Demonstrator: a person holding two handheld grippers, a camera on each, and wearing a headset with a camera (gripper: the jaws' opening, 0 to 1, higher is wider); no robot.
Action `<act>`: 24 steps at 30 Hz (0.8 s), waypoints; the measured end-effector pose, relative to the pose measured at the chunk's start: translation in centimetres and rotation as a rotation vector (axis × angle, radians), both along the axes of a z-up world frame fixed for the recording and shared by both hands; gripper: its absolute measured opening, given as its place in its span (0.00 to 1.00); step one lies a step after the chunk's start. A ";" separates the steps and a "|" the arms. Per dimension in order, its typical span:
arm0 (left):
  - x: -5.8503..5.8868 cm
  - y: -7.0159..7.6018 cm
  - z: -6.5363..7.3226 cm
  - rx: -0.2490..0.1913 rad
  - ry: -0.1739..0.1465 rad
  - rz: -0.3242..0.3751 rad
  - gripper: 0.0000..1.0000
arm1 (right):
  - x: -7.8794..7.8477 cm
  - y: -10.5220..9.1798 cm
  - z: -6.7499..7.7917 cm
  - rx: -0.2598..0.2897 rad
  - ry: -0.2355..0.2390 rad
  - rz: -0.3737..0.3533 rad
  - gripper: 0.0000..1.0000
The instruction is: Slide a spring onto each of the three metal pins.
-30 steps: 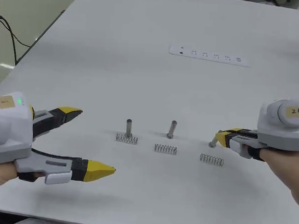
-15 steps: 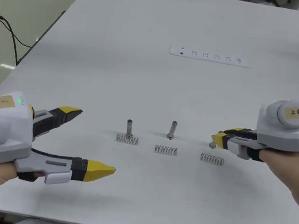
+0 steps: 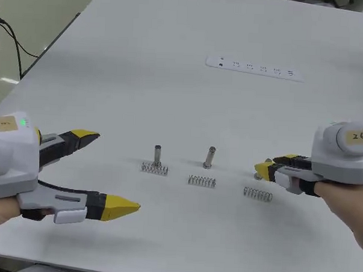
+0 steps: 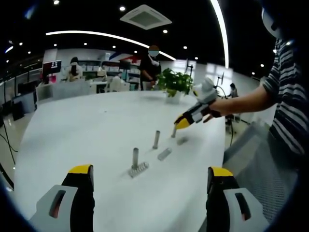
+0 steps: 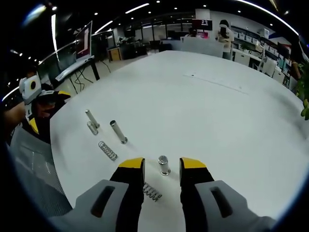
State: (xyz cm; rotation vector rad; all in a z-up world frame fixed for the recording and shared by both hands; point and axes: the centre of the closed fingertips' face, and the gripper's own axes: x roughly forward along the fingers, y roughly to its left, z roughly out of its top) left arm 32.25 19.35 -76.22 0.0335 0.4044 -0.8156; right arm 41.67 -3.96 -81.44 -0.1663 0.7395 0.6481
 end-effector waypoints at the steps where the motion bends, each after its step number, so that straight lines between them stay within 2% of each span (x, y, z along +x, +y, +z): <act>1: 0.0 0.0 0.0 0.000 -0.001 0.000 0.95 | 0.0 0.0 0.0 0.002 0.001 0.000 0.28; 14: 0.0 0.0 -0.2 -0.003 0.004 0.001 0.96 | -0.1 0.2 0.2 0.010 -0.014 0.002 0.38; 24: 0.0 0.0 -0.4 -0.002 0.007 0.001 0.96 | 0.0 0.0 0.4 -0.001 -0.036 0.002 0.50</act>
